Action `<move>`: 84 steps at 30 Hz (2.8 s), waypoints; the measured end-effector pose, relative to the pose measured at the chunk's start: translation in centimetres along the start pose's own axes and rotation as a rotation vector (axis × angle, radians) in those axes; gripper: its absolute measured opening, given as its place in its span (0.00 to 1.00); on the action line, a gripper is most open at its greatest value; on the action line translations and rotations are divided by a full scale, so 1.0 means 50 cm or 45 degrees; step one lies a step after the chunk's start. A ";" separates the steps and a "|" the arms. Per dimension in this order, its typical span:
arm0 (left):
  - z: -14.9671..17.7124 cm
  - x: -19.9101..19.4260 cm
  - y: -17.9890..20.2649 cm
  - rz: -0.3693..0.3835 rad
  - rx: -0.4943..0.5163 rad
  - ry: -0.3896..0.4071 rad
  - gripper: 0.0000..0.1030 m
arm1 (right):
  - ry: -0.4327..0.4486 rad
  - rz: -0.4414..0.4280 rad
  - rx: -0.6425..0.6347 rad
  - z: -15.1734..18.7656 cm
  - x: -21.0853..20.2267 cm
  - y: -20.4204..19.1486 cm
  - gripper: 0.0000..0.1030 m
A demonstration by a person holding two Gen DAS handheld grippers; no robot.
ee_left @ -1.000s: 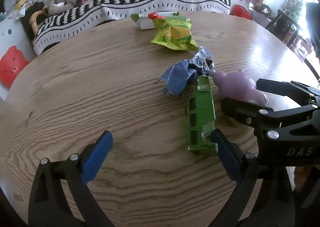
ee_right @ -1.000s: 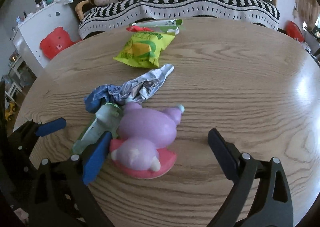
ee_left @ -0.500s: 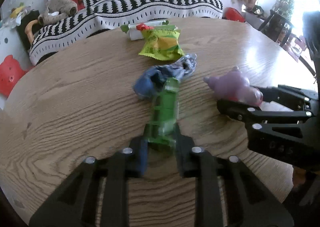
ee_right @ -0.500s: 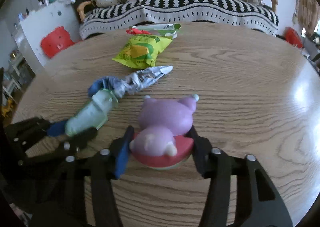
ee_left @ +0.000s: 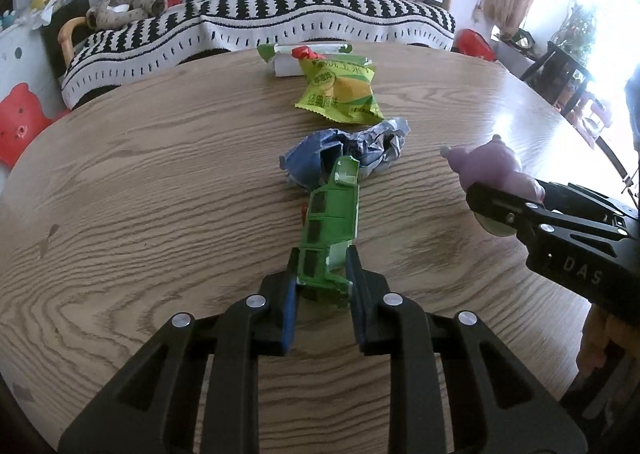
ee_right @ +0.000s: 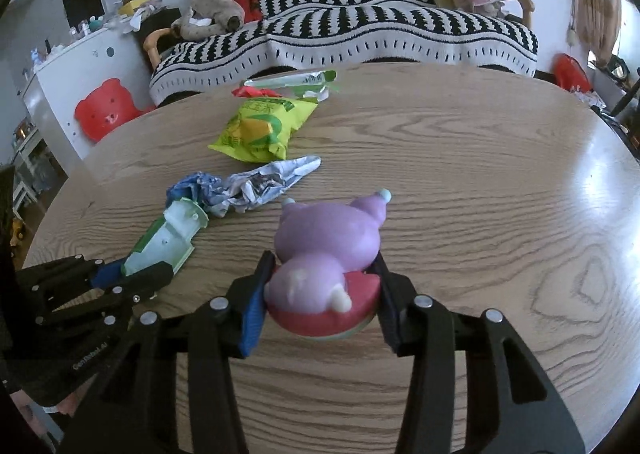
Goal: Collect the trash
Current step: 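Carry the truck and purple toy to the bin and open both tools, then move both tools back over the table toward the remaining trash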
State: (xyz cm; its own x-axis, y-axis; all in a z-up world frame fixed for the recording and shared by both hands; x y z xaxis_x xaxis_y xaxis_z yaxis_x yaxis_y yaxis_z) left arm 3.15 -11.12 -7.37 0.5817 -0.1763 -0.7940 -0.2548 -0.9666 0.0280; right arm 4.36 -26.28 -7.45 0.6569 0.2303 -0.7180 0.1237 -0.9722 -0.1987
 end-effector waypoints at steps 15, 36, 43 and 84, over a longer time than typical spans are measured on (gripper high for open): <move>-0.009 -0.062 0.019 0.083 -0.074 0.120 0.21 | 0.065 -0.040 0.085 -0.011 -0.035 0.020 0.45; 0.265 -0.159 0.725 0.578 0.747 -0.280 0.21 | 0.167 0.226 0.637 0.406 -0.500 0.478 0.45; 0.380 0.014 0.770 0.482 0.763 -0.562 0.21 | -0.108 0.152 0.864 0.588 -0.328 0.552 0.45; 0.005 -0.137 0.191 0.083 0.102 0.038 0.94 | 0.147 0.093 0.456 0.135 -0.313 0.331 0.93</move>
State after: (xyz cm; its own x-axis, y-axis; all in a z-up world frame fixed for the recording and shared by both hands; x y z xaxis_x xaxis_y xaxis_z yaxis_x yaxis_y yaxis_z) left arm -3.44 -19.12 -1.82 0.5841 -0.2453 -0.7737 -0.3531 -0.9351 0.0298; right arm -8.92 -45.68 -4.00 0.7364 0.1351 -0.6629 -0.1805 -0.9051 -0.3850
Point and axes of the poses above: each gripper's, at about its wrist camera, not at the fingertips, and x roughly the way its jaws point, y to its right, z to its underside, the point moved 7 cm from there along x, roughly the way its jaws point, and after that the axes turned 2 degrees about -z, right-handed, at the moved point
